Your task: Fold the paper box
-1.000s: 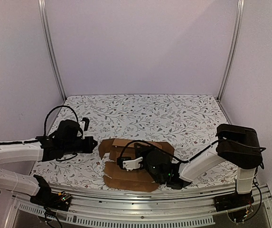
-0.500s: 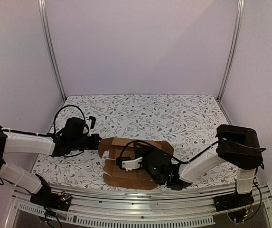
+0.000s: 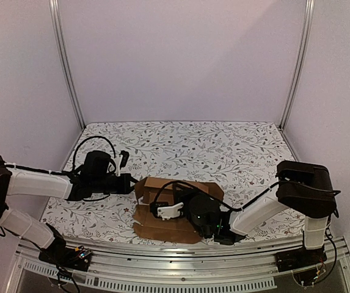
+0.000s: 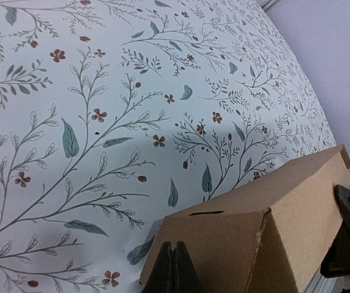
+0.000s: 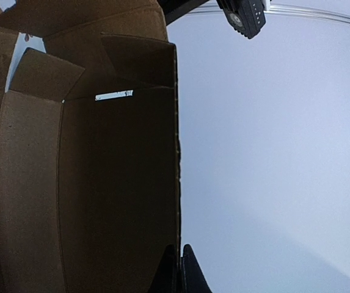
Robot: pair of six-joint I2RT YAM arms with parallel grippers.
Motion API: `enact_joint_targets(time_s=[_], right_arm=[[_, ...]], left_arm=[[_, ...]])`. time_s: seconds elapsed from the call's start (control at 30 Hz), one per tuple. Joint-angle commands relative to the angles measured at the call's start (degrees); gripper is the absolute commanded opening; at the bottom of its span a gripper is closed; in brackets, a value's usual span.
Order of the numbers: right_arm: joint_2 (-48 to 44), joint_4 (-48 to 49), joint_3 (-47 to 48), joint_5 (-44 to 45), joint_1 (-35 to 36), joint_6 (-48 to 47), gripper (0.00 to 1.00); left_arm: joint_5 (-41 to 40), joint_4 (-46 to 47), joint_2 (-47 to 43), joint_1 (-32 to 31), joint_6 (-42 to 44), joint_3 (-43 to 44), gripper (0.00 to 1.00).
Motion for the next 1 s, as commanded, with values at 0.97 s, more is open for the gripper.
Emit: enact_joint_targets(time_s=[0.97], right_arm=[[3.3, -1.1, -1.5, 2.9, 1.6, 3.2, 0.00]], left_arm=[[-2.6, 4.7, -2.4, -7.0, -0.9, -5.8, 0.01]])
